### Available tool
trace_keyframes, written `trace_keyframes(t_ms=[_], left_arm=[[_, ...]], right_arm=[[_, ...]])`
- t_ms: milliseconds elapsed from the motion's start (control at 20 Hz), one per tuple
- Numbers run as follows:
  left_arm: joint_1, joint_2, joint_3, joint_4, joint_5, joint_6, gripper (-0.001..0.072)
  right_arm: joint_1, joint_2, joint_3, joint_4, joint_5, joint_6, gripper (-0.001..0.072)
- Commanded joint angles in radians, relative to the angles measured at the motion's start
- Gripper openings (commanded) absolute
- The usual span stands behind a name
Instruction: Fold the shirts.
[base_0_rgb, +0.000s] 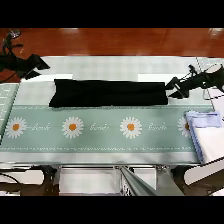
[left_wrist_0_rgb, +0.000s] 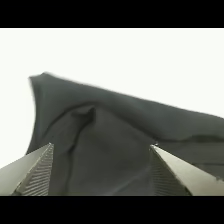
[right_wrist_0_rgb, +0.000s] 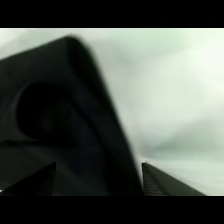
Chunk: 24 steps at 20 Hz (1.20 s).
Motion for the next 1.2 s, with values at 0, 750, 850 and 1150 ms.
trace_keyframes(t_ms=[0, 750, 850, 1150], left_arm=[[-0.071, 0.035, 0.004, 0.013, 0.058, -0.006, 0.0700], [-0.520, 0.032, -0.100, -0.077, 0.131, 0.006, 0.0023], [-0.661, 0.006, -0.117, -0.077, 0.193, -0.010, 0.0022], [-1.032, -0.154, -0.102, -0.078, 0.383, -0.158, 0.0022]], right_arm=[[0.068, -0.035, 0.001, 0.040, 0.019, -0.025, 0.0621], [0.091, 0.888, -0.452, -0.165, 0.019, -0.016, 0.0020], [0.091, 1.047, -0.517, -0.159, 0.032, 0.045, 0.0020], [0.091, 1.243, -0.536, -0.091, 0.093, 0.072, 0.0020]])
